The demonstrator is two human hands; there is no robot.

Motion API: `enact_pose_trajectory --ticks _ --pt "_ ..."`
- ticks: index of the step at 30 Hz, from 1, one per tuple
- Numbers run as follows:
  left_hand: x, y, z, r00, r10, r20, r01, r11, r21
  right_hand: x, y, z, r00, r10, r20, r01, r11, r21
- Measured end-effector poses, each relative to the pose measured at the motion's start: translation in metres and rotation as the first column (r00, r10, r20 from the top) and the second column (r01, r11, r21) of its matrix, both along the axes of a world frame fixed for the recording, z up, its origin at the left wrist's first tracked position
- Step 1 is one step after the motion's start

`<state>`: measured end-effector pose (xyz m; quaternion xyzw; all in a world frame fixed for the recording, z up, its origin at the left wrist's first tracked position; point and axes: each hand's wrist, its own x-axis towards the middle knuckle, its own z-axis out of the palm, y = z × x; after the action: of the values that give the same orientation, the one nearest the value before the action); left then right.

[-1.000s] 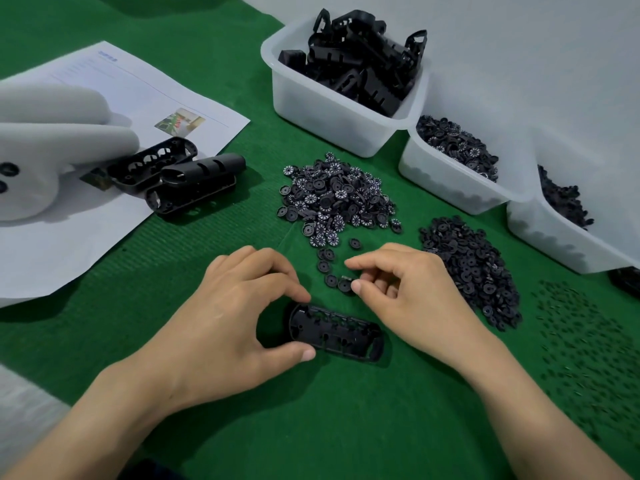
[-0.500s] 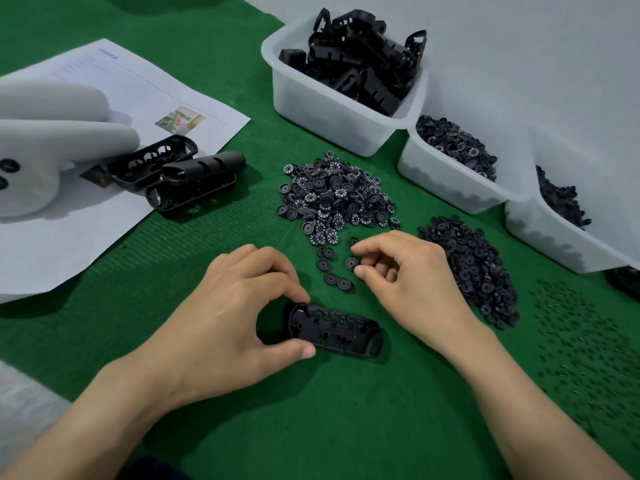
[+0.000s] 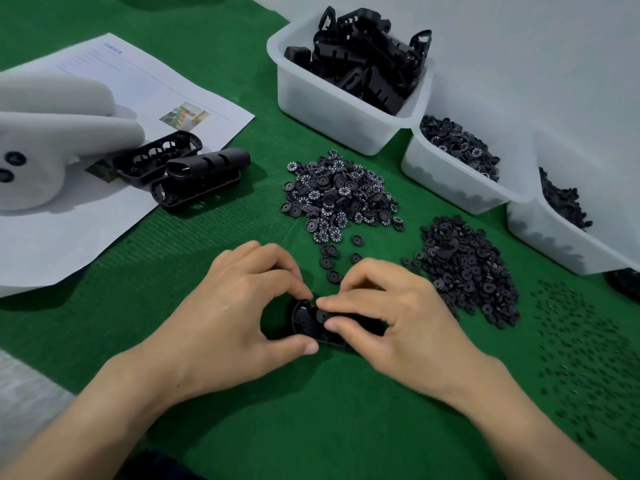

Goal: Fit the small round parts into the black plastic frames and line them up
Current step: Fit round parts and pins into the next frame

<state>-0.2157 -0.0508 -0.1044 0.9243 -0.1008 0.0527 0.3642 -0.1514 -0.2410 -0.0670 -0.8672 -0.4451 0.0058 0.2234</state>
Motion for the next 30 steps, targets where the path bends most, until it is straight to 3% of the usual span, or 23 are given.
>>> enact_pose_trajectory --ticks 7,16,19,22,24,30 --pt "0.0 0.0 0.0 1.0 0.0 0.003 0.0 1.0 0.014 -0.004 0.005 0.003 0.989 0.022 0.144 -0.007 0.995 -0.103" --pt "0.001 -0.001 0.0 1.0 -0.001 0.009 0.001 1.0 0.025 -0.003 0.005 0.006 0.986 0.07 0.148 -0.038 0.976 -0.213" --pt "0.001 0.0 0.0 1.0 -0.004 0.002 0.004 1.0 0.018 0.003 0.004 0.01 0.998 0.038 0.057 -0.027 0.983 -0.18" --pt "0.0 0.0 -0.001 1.0 -0.003 -0.005 0.003 1.0 0.008 0.021 -0.004 0.012 0.985 -0.173 -0.027 0.172 0.984 -0.051" --pt "0.0 0.0 -0.001 1.0 -0.002 -0.008 0.002 1.0 0.006 0.027 -0.007 0.01 0.959 -0.273 -0.073 0.268 0.961 -0.066" --pt "0.0 0.0 -0.001 1.0 -0.002 0.005 0.002 1.0 0.014 0.024 0.001 0.001 0.963 -0.241 -0.123 0.225 0.966 -0.129"
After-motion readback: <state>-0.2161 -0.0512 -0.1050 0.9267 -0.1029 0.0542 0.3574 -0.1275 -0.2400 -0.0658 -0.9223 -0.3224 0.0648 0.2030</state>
